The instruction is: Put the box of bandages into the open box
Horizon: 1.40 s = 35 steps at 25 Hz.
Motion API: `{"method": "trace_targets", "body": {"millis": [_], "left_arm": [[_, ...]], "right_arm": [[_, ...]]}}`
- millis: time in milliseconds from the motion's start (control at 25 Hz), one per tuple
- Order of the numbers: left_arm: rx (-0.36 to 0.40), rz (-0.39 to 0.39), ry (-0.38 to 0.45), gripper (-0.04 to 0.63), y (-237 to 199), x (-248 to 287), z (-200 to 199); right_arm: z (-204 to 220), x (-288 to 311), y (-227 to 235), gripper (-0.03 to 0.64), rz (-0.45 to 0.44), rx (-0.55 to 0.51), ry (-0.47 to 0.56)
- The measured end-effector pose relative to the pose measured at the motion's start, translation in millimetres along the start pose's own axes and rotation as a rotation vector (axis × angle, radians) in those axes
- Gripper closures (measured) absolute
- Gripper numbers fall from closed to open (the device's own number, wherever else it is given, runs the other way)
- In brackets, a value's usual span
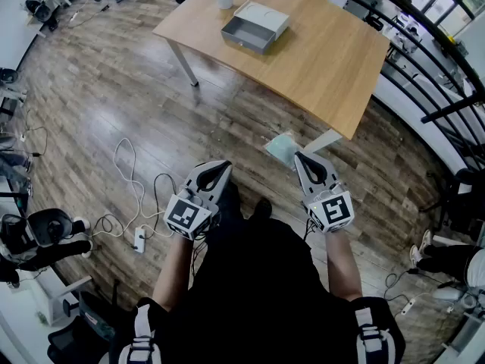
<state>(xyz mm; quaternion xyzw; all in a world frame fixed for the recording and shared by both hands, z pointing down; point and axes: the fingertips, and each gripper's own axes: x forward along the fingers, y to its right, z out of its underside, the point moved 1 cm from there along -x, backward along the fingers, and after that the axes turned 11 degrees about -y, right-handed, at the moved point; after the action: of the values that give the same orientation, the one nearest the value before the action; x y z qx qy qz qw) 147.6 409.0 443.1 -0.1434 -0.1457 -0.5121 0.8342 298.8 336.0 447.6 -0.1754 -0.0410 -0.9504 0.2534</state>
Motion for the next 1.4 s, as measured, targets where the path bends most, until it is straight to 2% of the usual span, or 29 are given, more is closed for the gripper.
{"method": "trace_targets", "body": {"millis": [280,440,1400], "left_arm": [[0.021,-0.013,-0.027,0.573,-4.3,-7.4,6.0],[-0.009,-0.015,-0.021,0.574,-17.3,-14.2,7.6],[0.008,0.075,-0.037,0.573,-149.3,35.2,-25.3]], "right_arm": [[-3.9,14.1,-2.4,0.594,-0.009,0.003,0.000],[-8.3,26.1,-10.0,0.594,-0.023,-0.019,-0.019],[-61.3,149.9,15.1,0.594,-0.006,0.032,-0.015]]}}
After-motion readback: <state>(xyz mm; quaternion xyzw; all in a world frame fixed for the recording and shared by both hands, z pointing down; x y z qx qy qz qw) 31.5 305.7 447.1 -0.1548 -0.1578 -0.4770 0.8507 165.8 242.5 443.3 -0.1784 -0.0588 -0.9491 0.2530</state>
